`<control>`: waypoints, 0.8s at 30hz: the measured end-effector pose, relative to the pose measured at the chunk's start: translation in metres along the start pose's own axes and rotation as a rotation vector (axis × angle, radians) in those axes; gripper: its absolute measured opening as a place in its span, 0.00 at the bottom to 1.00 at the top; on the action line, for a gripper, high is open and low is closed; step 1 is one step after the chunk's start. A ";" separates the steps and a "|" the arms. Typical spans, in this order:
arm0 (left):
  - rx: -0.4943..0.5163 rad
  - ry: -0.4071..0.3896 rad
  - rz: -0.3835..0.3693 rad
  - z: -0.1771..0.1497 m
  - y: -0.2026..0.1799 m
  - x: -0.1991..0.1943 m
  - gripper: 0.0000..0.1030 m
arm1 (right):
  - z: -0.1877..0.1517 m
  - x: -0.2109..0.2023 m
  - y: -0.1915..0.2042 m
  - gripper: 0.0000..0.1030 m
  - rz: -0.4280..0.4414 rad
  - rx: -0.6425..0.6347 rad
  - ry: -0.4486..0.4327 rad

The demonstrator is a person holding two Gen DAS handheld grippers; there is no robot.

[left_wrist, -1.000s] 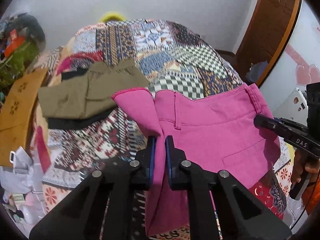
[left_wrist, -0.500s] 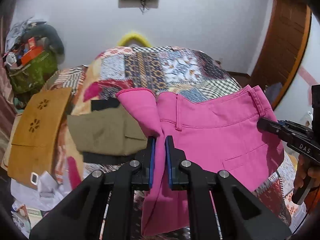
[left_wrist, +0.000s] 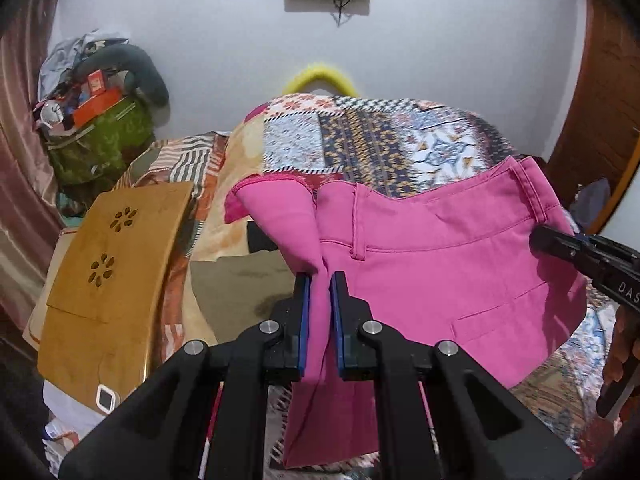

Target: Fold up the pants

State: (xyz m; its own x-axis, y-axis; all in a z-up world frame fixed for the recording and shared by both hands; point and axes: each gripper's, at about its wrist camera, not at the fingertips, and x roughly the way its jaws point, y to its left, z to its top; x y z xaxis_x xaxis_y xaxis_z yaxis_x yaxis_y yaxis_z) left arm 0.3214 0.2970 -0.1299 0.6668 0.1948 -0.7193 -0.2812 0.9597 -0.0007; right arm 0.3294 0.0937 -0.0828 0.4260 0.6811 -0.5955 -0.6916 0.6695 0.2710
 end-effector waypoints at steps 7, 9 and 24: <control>-0.019 0.075 0.046 -0.002 0.022 0.077 0.10 | 0.004 0.065 -0.007 0.11 -0.014 0.017 0.080; -0.021 0.094 0.062 -0.008 0.026 0.099 0.10 | 0.001 0.084 -0.013 0.11 -0.005 0.051 0.110; -0.111 0.212 0.094 -0.044 0.076 0.142 0.33 | -0.027 0.132 -0.030 0.17 -0.100 0.014 0.269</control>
State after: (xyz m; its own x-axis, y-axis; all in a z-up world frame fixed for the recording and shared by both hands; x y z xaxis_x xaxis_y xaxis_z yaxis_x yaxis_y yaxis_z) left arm 0.3644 0.3886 -0.2627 0.4779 0.2236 -0.8495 -0.4169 0.9089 0.0047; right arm 0.3908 0.1557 -0.1904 0.3200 0.5095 -0.7987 -0.6453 0.7345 0.2100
